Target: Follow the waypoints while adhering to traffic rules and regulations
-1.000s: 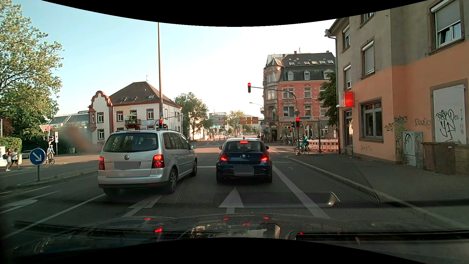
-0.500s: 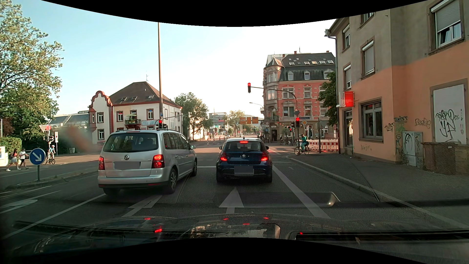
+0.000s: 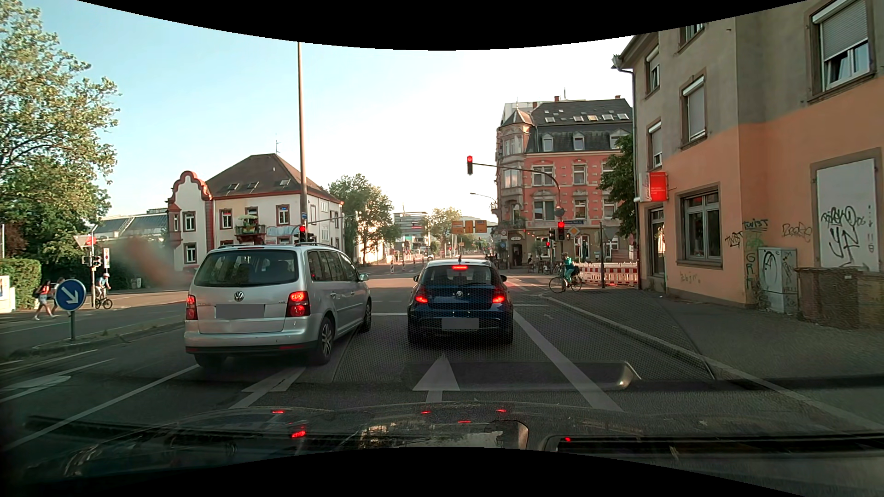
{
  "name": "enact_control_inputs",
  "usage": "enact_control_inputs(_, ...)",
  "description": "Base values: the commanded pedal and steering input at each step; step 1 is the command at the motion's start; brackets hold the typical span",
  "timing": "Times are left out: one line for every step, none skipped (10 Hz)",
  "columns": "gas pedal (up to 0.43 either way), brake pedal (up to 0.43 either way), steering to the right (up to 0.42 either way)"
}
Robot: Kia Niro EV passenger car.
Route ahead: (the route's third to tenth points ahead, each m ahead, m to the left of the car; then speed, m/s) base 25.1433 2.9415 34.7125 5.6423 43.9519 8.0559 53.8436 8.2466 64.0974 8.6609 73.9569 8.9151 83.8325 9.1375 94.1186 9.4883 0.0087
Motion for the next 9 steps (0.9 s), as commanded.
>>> enact_control_inputs(0.0,0.226,-0.017)
enact_control_inputs(0.0,0.226,-0.017)
enact_control_inputs(0.0,0.226,-0.017)
enact_control_inputs(0.0,0.226,-0.017)
enact_control_inputs(0.0,0.226,-0.017)
enact_control_inputs(0.0,0.226,-0.017)
enact_control_inputs(0.0,0.226,-0.017)
enact_control_inputs(0.0,0.226,-0.017)
enact_control_inputs(0.0,0.226,-0.017)
